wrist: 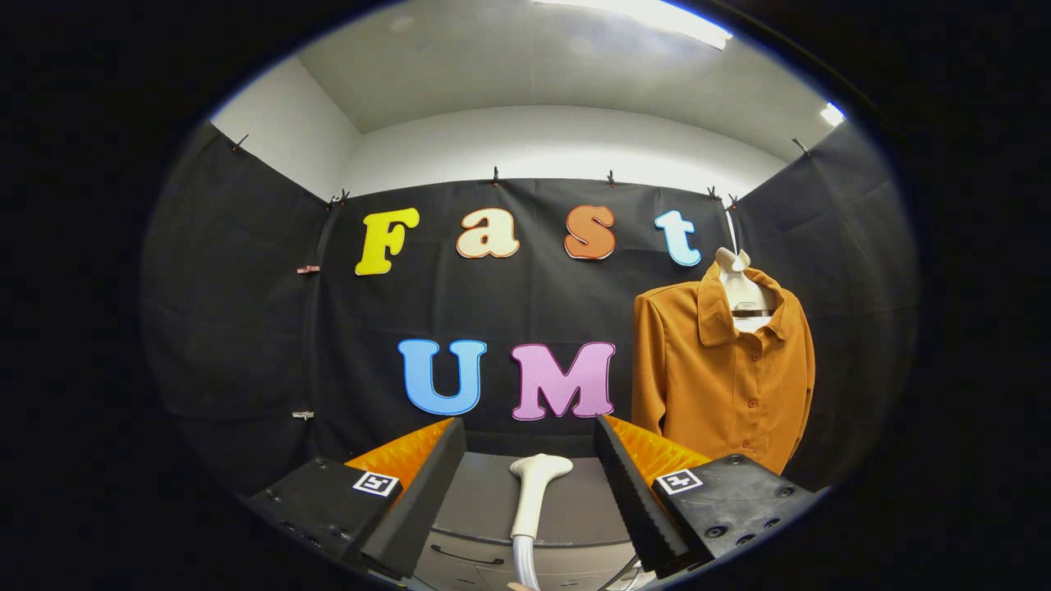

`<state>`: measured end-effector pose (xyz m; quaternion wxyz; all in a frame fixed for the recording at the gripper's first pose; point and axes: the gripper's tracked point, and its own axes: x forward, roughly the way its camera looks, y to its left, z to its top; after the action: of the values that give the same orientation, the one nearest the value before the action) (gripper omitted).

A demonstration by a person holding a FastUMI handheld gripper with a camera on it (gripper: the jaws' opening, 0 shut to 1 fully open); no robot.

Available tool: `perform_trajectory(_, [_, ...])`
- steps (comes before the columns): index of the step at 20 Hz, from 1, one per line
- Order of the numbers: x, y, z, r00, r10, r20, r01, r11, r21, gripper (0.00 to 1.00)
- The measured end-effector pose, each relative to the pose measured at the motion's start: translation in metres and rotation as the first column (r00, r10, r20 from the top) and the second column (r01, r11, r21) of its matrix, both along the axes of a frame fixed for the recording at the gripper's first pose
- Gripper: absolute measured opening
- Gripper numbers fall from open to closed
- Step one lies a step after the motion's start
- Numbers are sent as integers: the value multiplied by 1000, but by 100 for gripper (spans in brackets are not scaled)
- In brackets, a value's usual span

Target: Iron the clothes twice with a garment steamer, once on the left side and once on the right side.

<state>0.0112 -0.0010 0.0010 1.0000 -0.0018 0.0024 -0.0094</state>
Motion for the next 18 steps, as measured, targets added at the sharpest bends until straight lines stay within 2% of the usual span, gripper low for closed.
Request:
perform_trajectory(6, [8,16,-7,1000,11,-17,-11,1000,-16,98])
perform_trajectory(18, [27,29,-39,993,-76,-87,76,997,-13,98])
